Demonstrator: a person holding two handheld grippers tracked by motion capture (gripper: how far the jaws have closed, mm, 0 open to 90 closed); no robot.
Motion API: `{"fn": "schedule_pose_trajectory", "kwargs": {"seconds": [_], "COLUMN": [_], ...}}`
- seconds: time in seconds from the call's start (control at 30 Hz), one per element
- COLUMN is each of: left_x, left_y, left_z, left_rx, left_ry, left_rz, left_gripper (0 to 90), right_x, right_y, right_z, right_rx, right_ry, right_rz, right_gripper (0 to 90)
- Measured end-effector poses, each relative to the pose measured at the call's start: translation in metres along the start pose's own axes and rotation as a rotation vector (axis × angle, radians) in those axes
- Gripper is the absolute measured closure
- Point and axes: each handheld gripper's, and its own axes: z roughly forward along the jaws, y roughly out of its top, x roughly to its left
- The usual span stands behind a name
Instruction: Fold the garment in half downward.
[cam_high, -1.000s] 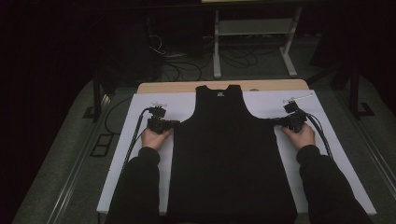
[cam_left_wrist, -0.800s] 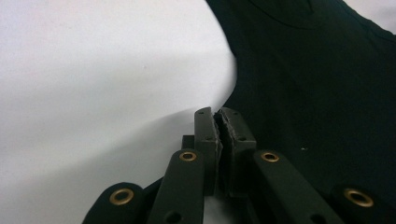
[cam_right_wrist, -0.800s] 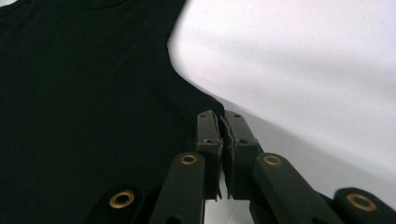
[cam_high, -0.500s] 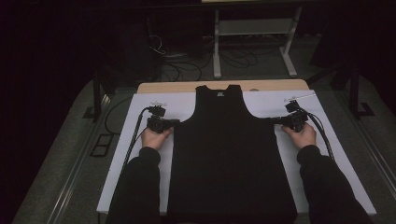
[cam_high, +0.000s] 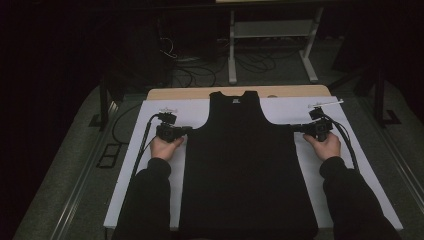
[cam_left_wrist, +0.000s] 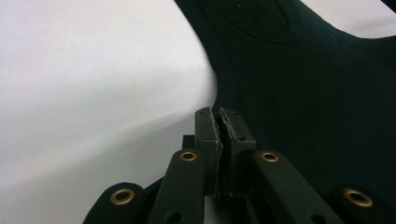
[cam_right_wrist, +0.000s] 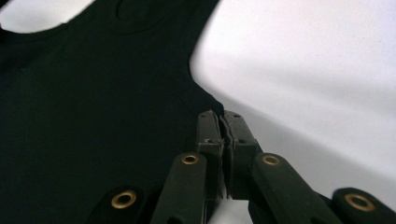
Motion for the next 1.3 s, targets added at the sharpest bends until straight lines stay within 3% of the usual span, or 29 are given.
{"fn": "schedule_pose_trajectory", "kwargs": {"seconds": [0.17,0.37,0.47,0.6,0.73,0.9,1.1,1.3], "left_x": [-0.001,-0.004,-0.012,-0.019,-0.020,-0.021,-0.018,-0.021], "left_y": [-0.005,-0.013,-0.015,-0.015,-0.016,-0.017,-0.024,-0.028], "left_z": [-0.008,-0.017,-0.022,-0.027,-0.031,-0.038,-0.048,-0.061], "left_rx": [-0.049,-0.075,-0.100,-0.099,-0.103,-0.102,-0.119,-0.136], "left_ry": [-0.015,-0.042,-0.068,-0.075,-0.087,-0.093,-0.133,-0.154], "left_rz": [-0.040,-0.048,-0.028,0.010,0.009,0.020,-0.027,-0.029], "left_gripper": [85.0,85.0,85.2,85.2,85.3,85.4,85.4,85.4], "right_x": [0.005,0.013,0.016,0.020,0.024,0.027,0.032,0.035], "right_y": [-0.004,-0.004,-0.005,-0.009,-0.011,-0.013,-0.016,-0.019], "right_z": [-0.004,-0.012,-0.014,-0.017,-0.022,-0.029,-0.038,-0.045], "right_rx": [0.000,-0.027,-0.033,-0.041,-0.037,-0.052,-0.066,-0.073], "right_ry": [0.021,0.048,0.060,0.073,0.075,0.088,0.110,0.138], "right_rz": [-0.002,-0.021,-0.028,-0.027,-0.057,-0.053,-0.063,-0.067], "right_gripper": [85.5,85.6,85.5,85.5,85.6,85.6,85.5,85.5]}}
